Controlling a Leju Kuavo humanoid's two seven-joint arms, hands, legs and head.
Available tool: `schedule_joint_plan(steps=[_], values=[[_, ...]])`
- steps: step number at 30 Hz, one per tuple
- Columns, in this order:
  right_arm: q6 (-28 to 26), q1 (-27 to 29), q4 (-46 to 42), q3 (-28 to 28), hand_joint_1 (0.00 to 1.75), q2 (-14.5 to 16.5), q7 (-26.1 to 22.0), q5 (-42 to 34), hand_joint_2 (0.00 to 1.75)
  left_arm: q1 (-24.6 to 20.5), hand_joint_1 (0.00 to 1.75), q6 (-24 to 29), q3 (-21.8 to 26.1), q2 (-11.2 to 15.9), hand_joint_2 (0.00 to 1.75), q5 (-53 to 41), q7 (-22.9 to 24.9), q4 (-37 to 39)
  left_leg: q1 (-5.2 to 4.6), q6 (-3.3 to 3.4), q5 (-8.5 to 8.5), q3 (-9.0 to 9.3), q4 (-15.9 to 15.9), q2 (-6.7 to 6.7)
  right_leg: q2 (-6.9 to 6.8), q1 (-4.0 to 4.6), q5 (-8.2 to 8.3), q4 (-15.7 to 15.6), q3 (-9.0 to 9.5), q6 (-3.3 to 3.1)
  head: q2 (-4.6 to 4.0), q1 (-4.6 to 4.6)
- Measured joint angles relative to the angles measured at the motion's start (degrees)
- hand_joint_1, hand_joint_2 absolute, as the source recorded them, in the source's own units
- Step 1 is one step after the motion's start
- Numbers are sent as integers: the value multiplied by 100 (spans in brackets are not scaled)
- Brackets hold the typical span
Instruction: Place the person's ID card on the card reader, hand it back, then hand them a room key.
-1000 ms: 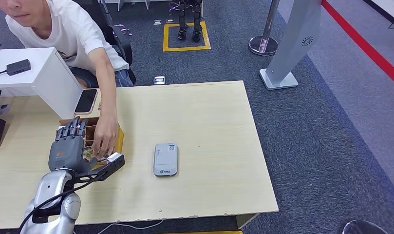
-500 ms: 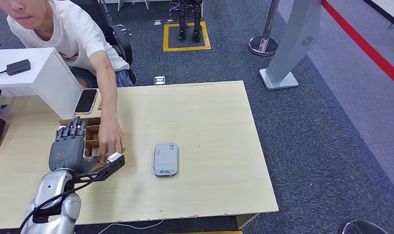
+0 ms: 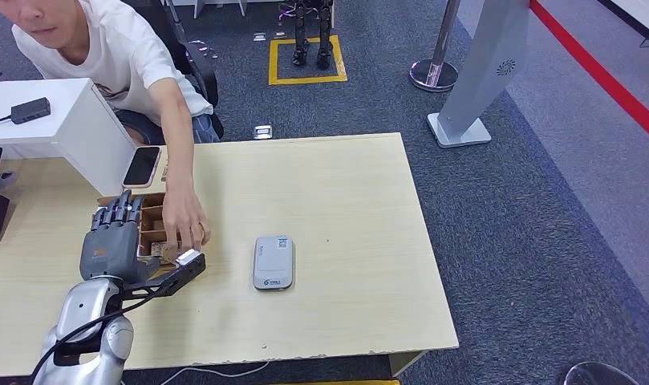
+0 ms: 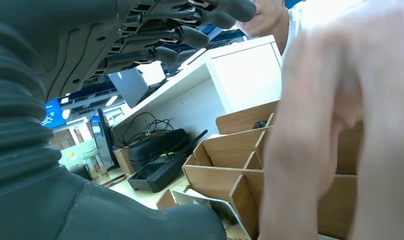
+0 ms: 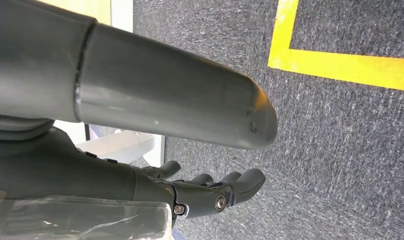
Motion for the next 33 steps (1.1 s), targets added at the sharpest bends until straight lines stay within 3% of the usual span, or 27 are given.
schedule_joint_plan(steps=[33], values=[[2,-42,0,2,0,0,15,0,0,-34,0,-268,-1,90,175,158,1,102,0,-1,4,0,0,0,0,0,4,0,0,1,0,1]])
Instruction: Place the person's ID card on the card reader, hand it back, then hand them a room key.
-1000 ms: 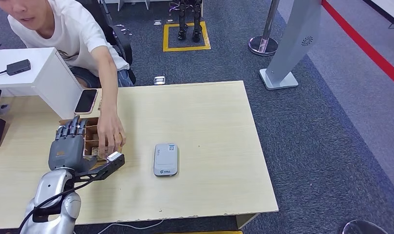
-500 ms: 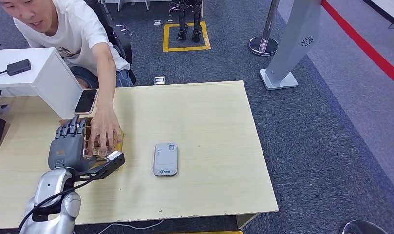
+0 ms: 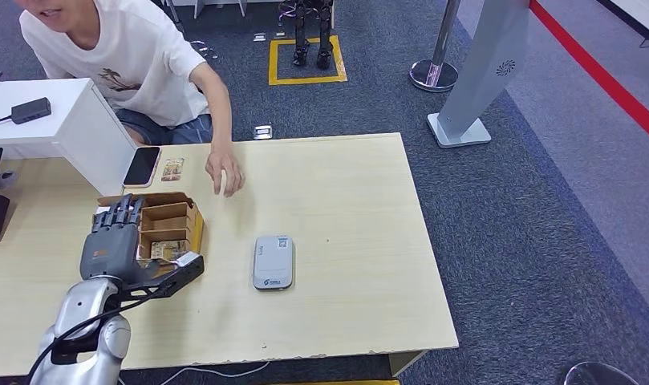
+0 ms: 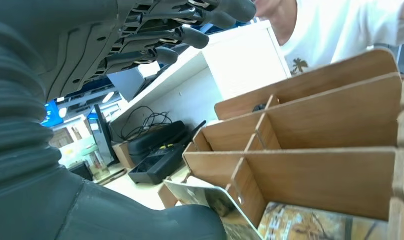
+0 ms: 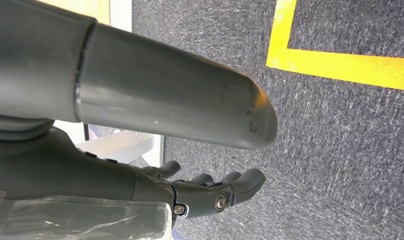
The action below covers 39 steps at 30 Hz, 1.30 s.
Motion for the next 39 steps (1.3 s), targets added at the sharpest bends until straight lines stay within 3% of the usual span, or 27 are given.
schedule_joint_plan(steps=[16,39], values=[[-4,-18,0,0,0,0,2,0,0,132,0,86,0,-146,175,-1,52,221,0,0,0,0,0,0,0,0,1,0,0,0,0,-1],[-4,-18,0,0,0,0,2,0,0,138,0,90,0,-155,175,-1,52,242,0,0,0,0,0,0,0,0,1,0,0,-1,0,-1]])
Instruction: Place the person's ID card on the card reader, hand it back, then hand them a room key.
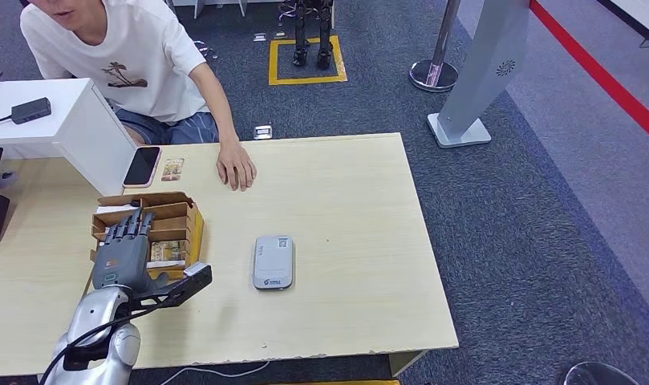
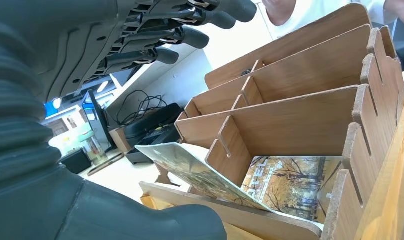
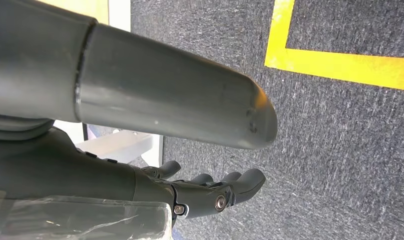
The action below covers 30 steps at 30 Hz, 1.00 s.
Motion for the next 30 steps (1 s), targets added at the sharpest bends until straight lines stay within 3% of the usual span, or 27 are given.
schedule_joint_plan(steps=[3,7,30], values=[[0,0,0,0,0,0,0,0,0,0,0,0,0,0,175,0,0,2,0,0,0,0,0,0,0,0,0,0,0,0,0,0],[1,0,0,1,0,0,0,0,0,0,175,0,0,0,175,0,0,3,0,0,0,0,0,0,0,0,0,0,0,0,0,0],[11,-28,0,18,0,0,42,0,0,-14,175,9,0,2,175,-20,0,25,0,2,2,0,0,0,0,0,0,0,0,0,0,0]])
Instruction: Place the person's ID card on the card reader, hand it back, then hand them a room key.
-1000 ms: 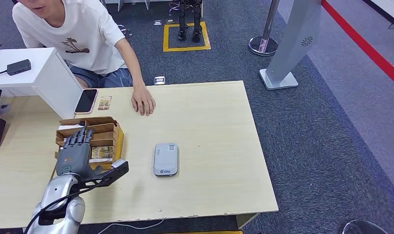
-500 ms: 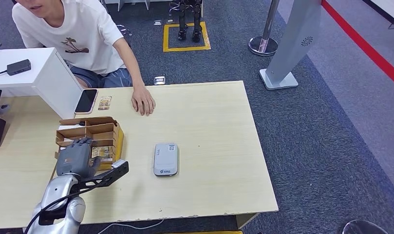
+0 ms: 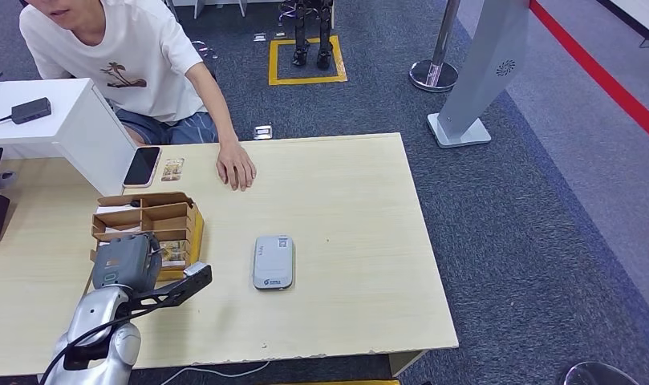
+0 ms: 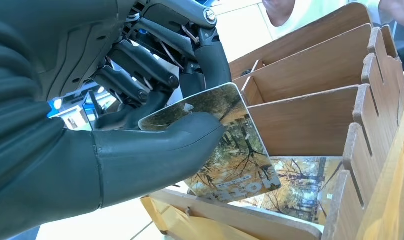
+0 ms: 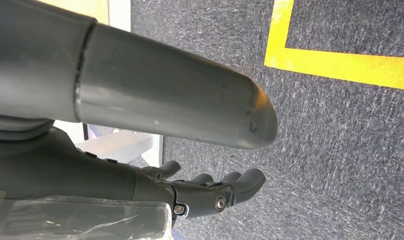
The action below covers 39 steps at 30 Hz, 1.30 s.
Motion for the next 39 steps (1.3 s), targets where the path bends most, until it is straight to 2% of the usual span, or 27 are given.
schedule_joint_plan(steps=[30,32,37,39], values=[[4,1,0,10,0,0,0,-2,0,-59,175,0,0,54,175,132,-78,-16,0,-1,1,0,0,0,0,0,1,0,-1,-1,0,1],[4,6,1,14,0,0,-3,-13,0,-208,175,-43,-24,143,175,162,-168,-87,3,-1,6,-2,2,-3,-2,1,3,0,-5,-1,0,1],[4,15,2,13,0,6,-40,-17,0,-1174,175,-585,-251,498,175,167,-234,-393,5,-5,22,-12,1,-17,-15,1,18,1,-7,-11,0,2],[4,22,2,13,0,11,-44,-15,0,-1383,175,-622,-326,592,175,188,-228,-454,5,-5,23,-9,1,-12,-10,1,21,1,-7,-14,0,3]])
